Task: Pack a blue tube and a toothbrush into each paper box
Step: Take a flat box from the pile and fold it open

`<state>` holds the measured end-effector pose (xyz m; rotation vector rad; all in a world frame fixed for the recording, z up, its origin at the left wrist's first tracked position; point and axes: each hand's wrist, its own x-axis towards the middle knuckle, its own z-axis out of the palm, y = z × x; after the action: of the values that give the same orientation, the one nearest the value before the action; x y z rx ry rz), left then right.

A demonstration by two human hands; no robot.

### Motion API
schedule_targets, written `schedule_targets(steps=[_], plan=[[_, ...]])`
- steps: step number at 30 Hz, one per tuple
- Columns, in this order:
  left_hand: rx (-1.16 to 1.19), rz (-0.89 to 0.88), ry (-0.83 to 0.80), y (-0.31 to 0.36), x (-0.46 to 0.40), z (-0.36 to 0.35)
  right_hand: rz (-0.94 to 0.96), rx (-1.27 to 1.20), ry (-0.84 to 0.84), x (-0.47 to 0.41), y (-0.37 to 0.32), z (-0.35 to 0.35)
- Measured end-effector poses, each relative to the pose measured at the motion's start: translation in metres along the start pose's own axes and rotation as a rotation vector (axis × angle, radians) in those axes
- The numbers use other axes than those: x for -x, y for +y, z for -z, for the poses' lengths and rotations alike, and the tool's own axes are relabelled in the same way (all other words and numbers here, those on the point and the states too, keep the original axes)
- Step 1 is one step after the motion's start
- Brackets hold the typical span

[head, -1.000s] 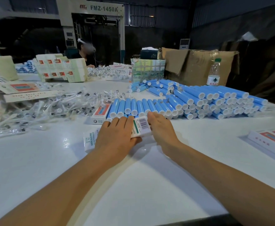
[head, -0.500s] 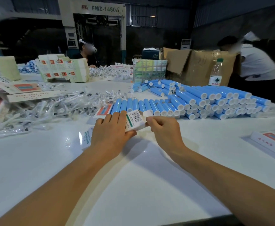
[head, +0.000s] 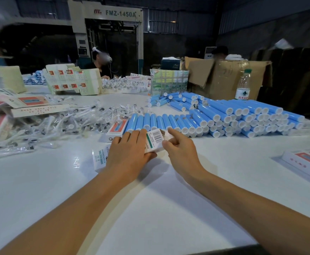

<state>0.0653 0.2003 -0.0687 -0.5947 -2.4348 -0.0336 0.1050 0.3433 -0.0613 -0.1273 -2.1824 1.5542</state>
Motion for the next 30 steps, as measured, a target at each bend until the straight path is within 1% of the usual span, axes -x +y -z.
schedule_targets(steps=[7, 13, 16, 18, 20, 21, 22, 23, 25, 26, 27, 28, 29, 30], plan=[[-0.037, -0.025, -0.035, 0.004, 0.001, -0.002, 0.051, 0.120, -0.003, 0.001, 0.003, -0.003], [-0.115, -0.037, -0.053, 0.007, 0.002, -0.002, -0.011, 0.120, -0.042, 0.000, 0.003, -0.007], [-0.093, -0.023, -0.065, 0.006, 0.000, -0.002, 0.065, 0.191, -0.061, -0.002, 0.003, -0.002], [-0.080, -0.018, -0.059, 0.005, 0.000, -0.001, 0.142, 0.251, -0.016, -0.004, 0.002, 0.004], [-0.054, 0.000, -0.053, 0.003, -0.001, 0.000, 0.190, 0.279, 0.120, -0.010, 0.005, 0.010], [-0.042, 0.009, -0.048, 0.002, -0.001, 0.000, 0.143, 0.215, 0.163, -0.013, 0.006, 0.012], [-0.035, 0.014, -0.040, 0.001, -0.001, 0.001, 0.029, 0.078, 0.161, -0.016, 0.006, 0.014], [-0.030, 0.014, -0.032, 0.001, -0.001, 0.001, -0.132, -0.119, 0.113, -0.018, 0.004, 0.014], [-0.024, -0.001, -0.031, 0.003, 0.000, 0.001, -0.438, -0.568, -0.091, -0.018, 0.002, 0.011], [-0.027, -0.011, -0.037, 0.005, 0.000, 0.001, -0.508, -0.712, -0.178, -0.016, 0.001, 0.010], [-0.036, -0.021, -0.045, 0.006, 0.000, 0.000, -0.512, -0.774, -0.231, -0.015, 0.002, 0.008], [-0.053, -0.031, -0.049, 0.008, 0.000, -0.001, -0.476, -0.802, -0.256, -0.014, 0.002, 0.006], [-0.073, -0.040, -0.053, 0.008, 0.000, -0.001, -0.430, -0.791, -0.246, -0.014, 0.003, 0.004], [-0.089, -0.042, -0.056, 0.008, 0.000, 0.000, -0.376, -0.729, -0.221, -0.012, 0.003, 0.001]])
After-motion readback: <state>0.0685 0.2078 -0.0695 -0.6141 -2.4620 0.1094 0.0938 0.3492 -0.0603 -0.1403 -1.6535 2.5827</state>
